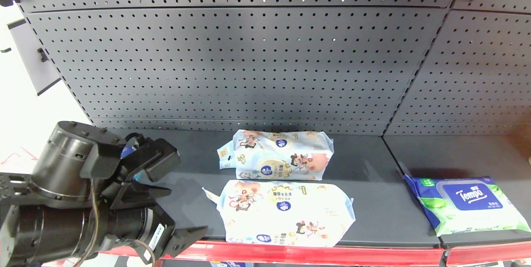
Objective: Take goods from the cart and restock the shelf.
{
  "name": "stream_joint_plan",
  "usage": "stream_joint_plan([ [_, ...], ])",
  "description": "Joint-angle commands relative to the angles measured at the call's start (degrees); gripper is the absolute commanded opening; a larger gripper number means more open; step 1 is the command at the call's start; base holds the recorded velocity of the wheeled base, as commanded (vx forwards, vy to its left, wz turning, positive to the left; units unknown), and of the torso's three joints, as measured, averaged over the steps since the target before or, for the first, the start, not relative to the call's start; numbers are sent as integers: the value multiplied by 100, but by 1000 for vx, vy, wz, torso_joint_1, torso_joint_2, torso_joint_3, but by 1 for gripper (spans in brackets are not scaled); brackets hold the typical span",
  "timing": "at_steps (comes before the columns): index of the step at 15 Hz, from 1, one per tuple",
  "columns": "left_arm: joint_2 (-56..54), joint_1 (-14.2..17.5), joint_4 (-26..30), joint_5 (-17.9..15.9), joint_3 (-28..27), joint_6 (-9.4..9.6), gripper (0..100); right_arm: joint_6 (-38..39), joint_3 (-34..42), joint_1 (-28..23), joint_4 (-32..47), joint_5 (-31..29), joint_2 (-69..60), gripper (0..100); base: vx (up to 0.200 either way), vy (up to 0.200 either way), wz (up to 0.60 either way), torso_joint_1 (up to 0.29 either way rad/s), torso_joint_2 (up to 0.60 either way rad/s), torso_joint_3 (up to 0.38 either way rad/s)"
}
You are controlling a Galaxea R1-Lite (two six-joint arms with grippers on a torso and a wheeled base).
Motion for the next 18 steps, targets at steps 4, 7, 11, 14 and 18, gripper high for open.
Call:
stream_joint_plan([
  [4,346,-9,-7,-12,-119,11,100,-2,23,2,-2,3,-12,100,0,0,0,0,0,0],
  [7,504,-18,-7,-12,-242,46,100,-2,14,2,-2,3,-3,100,0,0,0,0,0,0],
  [11,662,-97,-7,-12,-365,46,100,-2,31,2,-2,3,-3,100,0,0,0,0,0,0],
  [14,688,-97,-7,-21,-365,46,100,-2,31,2,-2,3,-3,100,0,0,0,0,0,0],
  [18,750,-167,-7,-21,-471,37,100,-2,40,2,-2,3,-3,100,0,0,0,0,0,0],
])
